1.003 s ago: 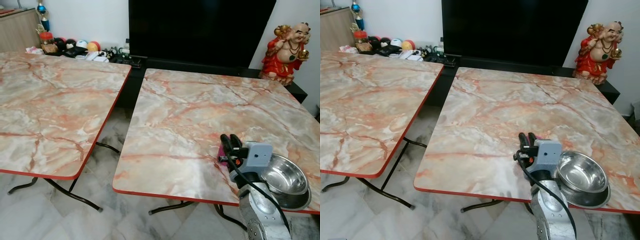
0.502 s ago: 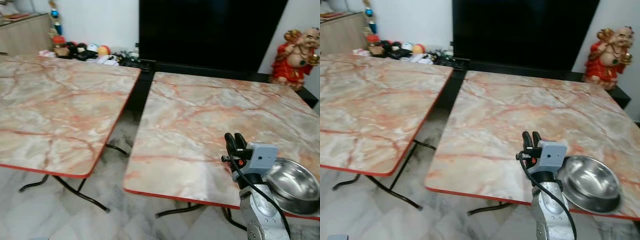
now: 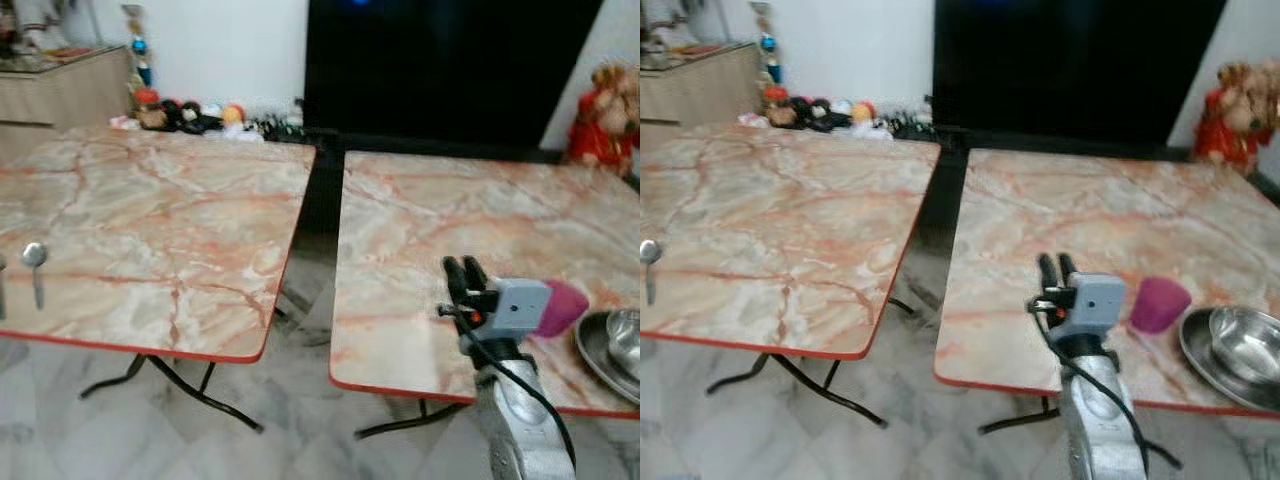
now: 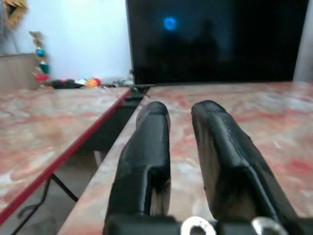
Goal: Setting the table
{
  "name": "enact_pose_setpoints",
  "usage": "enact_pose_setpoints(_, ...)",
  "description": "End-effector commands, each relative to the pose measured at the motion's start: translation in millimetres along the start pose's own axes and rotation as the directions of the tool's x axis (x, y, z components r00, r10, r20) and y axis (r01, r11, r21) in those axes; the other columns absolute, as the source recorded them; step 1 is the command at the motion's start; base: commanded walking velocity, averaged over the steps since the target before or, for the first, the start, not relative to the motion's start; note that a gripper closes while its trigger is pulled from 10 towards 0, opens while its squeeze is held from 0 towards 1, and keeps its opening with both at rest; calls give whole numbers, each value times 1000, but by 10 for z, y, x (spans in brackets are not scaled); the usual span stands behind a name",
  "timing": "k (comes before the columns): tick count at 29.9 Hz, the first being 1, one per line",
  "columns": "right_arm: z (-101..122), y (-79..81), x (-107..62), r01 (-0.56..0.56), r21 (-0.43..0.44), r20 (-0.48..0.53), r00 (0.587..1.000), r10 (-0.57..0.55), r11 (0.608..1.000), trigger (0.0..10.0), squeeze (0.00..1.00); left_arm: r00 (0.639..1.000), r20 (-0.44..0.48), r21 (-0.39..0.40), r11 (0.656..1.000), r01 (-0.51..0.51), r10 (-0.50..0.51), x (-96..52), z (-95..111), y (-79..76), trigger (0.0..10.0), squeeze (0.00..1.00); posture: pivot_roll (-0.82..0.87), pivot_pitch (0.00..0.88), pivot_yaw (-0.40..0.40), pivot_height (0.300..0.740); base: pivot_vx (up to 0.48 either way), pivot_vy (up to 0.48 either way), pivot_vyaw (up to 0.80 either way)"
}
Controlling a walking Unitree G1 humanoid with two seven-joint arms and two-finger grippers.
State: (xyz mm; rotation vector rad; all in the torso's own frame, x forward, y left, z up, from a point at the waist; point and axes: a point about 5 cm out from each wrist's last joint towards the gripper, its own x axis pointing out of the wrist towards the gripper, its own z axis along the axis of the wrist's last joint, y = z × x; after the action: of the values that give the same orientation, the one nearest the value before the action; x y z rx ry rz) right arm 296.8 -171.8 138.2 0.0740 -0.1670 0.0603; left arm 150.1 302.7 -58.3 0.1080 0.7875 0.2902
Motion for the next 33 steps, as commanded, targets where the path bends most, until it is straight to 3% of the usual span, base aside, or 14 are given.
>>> enact_pose_setpoints(1,80,103,72,-36,15,39,999,36,999,10000,0,1000,-6,-16,1000,-19,19,-8,-9,45,10000,0,104,0,-45,740,0,480,0)
enact_pose_setpoints(33,40,248,182,-80,39,34,996,79,996,10000,0,999,-17,-62,997,-43,42,-32,-78,36,10000,0,137,2,-67,740,0,480,0)
